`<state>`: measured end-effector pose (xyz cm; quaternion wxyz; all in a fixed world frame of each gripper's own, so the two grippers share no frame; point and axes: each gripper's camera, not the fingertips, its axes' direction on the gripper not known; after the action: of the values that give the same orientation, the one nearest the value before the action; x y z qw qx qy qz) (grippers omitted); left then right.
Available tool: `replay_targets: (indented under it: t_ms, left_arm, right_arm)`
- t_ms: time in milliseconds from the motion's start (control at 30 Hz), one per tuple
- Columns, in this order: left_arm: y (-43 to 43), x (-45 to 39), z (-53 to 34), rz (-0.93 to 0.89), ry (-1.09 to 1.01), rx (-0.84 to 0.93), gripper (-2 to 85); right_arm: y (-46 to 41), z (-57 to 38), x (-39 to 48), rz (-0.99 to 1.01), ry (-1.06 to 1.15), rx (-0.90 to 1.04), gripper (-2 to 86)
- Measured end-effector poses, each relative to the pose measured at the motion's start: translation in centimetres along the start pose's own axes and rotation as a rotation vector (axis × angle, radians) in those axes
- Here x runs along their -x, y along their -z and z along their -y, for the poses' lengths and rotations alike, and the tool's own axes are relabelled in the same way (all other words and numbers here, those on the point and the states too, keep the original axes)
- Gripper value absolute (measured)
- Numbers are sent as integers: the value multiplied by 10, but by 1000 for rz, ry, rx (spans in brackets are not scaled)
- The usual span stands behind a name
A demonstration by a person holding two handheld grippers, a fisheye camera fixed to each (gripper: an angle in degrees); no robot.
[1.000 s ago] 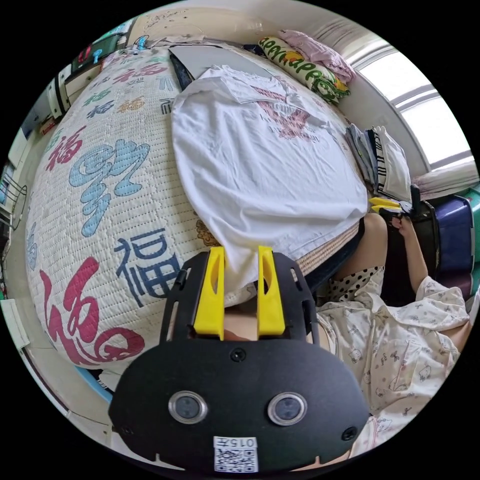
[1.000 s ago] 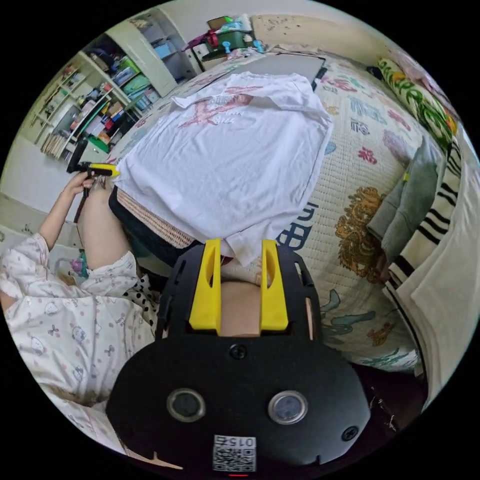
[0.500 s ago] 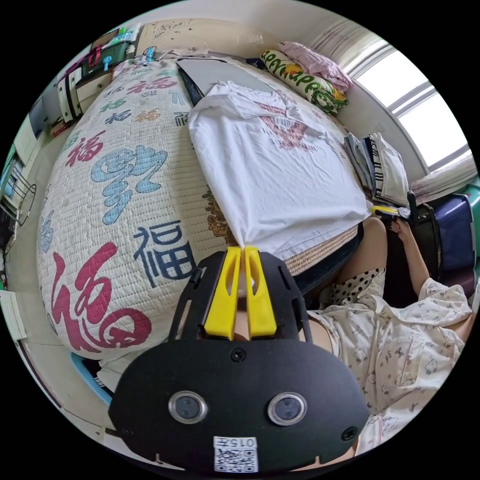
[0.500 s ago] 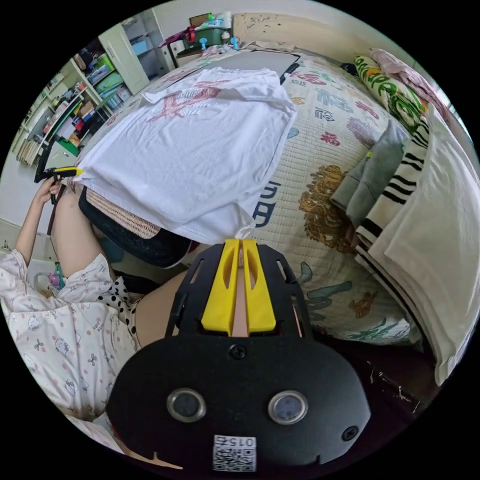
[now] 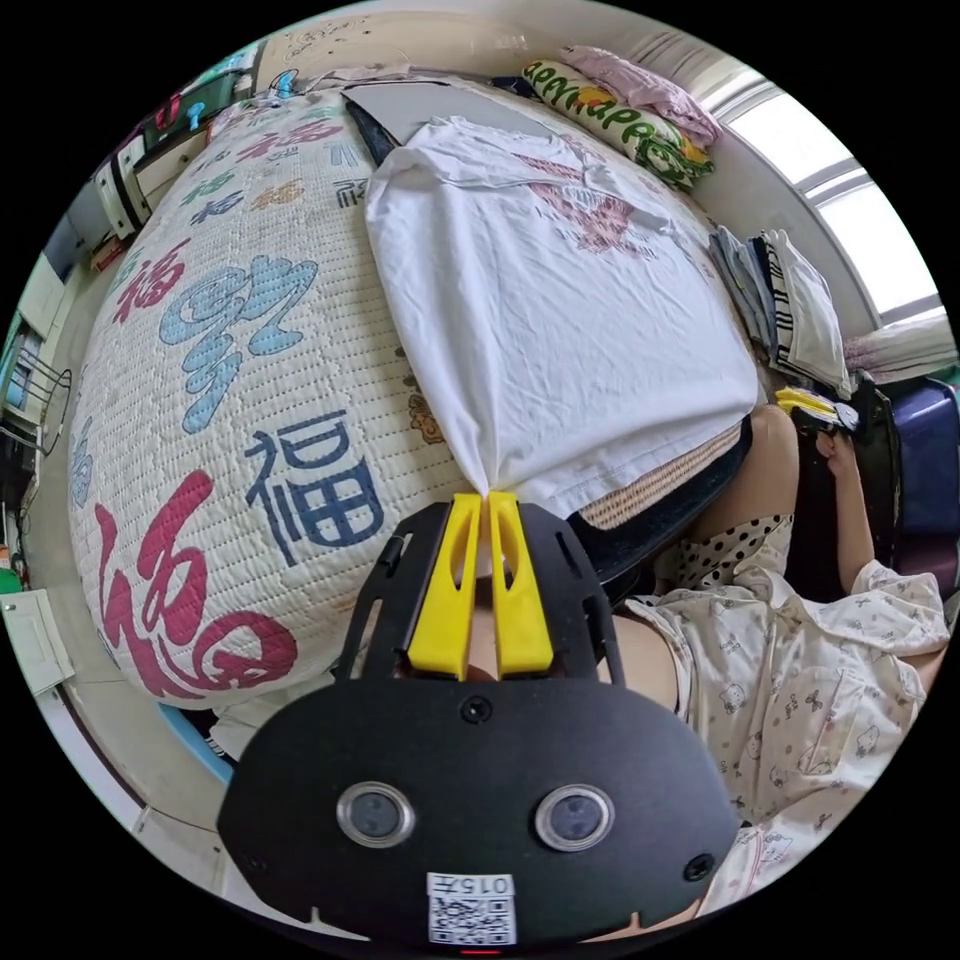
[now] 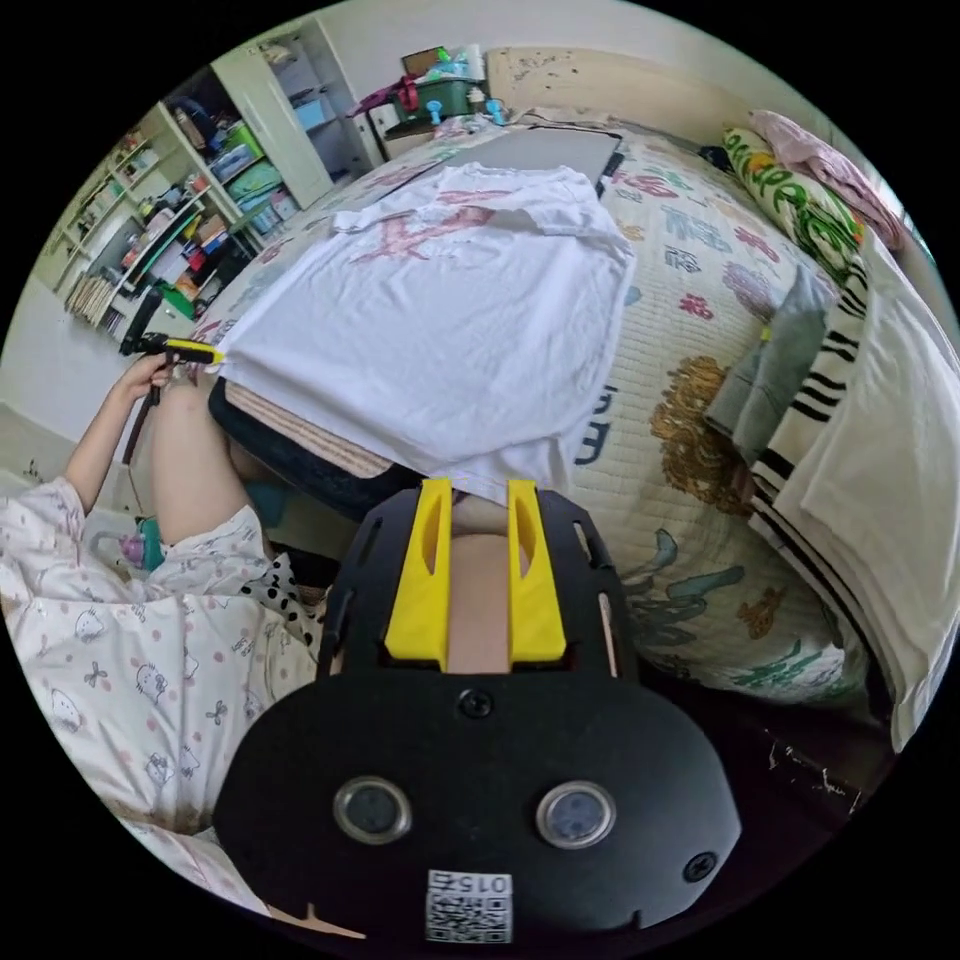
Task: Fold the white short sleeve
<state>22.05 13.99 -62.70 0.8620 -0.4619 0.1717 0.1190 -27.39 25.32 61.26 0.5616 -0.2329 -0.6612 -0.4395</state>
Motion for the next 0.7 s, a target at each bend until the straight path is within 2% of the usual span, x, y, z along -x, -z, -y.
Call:
replay_targets:
  t_ms: [67,167,333,533,600,700]
  left_arm:
    - [4,11,1,-21,15,2,4]
    - [10,23,-1,-42,30,-5,4]
    - [18,27,-2,-15,18,-2,4]
    - [28,39,-2,-10,12,1,5]
    - [31,45,-1,-20,17,2,5]
    - [36,54,-1,-31,21,4,5]
  right_arm:
    - [-27,1,41,-23,84,46,102]
    - [-69,4,75,-180,122,83,117]
    - [-120,6,68,-220,109,144,104]
    - [-102,-16,45,-365,67,24,11]
    - [-91,-22,34,-437,47,-19,7]
    - [-84,-34,16,-352,52,-25,15]
